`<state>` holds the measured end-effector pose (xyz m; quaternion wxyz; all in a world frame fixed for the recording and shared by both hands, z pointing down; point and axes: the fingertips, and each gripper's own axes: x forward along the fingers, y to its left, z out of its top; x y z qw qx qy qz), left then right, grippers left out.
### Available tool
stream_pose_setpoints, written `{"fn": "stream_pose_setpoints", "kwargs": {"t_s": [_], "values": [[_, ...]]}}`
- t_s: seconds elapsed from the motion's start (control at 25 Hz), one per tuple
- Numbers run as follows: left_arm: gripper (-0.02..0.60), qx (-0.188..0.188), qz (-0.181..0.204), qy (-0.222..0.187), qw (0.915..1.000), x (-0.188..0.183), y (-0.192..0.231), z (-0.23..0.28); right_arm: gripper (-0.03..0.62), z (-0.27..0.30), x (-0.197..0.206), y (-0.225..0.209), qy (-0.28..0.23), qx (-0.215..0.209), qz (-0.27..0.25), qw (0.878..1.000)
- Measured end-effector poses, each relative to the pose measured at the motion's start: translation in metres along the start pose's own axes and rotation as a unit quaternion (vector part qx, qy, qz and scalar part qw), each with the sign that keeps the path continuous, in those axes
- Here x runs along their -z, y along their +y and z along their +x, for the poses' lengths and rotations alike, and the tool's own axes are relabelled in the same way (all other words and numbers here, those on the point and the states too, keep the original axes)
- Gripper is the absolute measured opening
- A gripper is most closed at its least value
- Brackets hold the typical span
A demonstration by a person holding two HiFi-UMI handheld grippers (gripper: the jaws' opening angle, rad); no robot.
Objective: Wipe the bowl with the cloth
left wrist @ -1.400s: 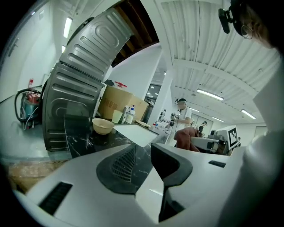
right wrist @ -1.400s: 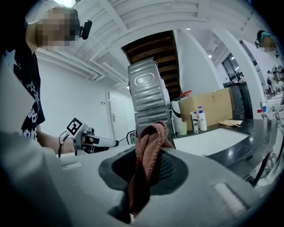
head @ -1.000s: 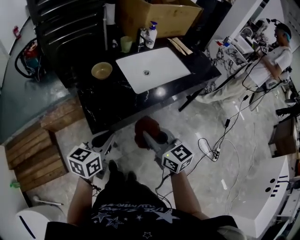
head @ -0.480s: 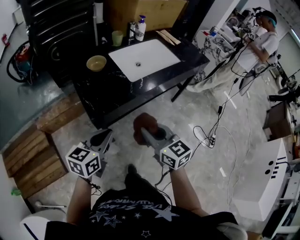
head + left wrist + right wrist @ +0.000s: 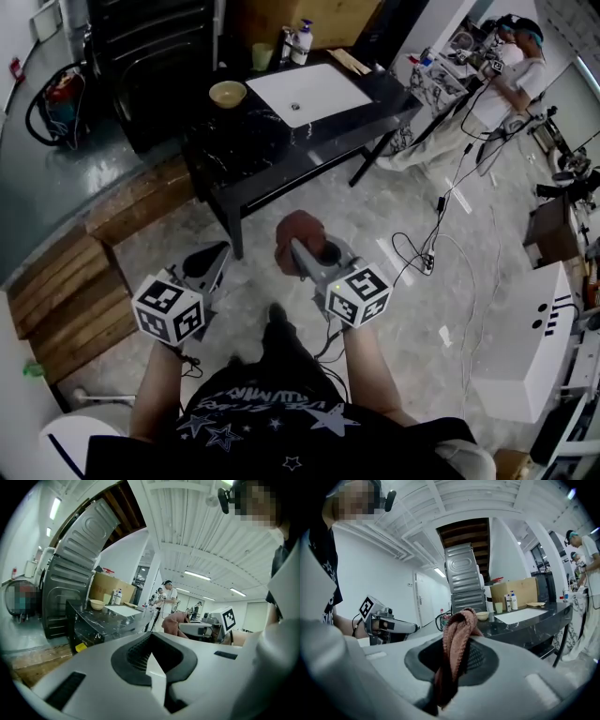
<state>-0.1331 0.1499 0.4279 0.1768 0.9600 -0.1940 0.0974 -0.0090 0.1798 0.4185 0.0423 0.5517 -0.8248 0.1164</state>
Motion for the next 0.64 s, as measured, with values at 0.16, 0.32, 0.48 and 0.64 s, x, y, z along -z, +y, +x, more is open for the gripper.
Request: {"fn": "stream_pose_setpoints", "kwargs": {"t_s": [0.16,0.32,0.48,0.64], "values": [[0.008,0.008,0.003,0.001,1.0000,0.019,-0.007,-0.046,0.060,-0.018,0.015,0.045,0.005,0.012,-0.002,1.000],[0.008,0.015,0.003,0.003,0.9999,0.033,-0.015,-0.079,0.060,-0.038,0.026,0.075,0.007,0.029,0.007,1.000],[0.008,0.021,0.007,0.005,0.9997,0.040,-0.023,-0.098,0.060,-0.050,0.033,0.092,0.014,0.047,0.015,0.999],[0.008,0.019,0.007,0.003,0.9998,0.044,-0.028,-0.112,0.060,-0.052,0.040,0.114,0.048,0.057,-0.022,0.997]]}}
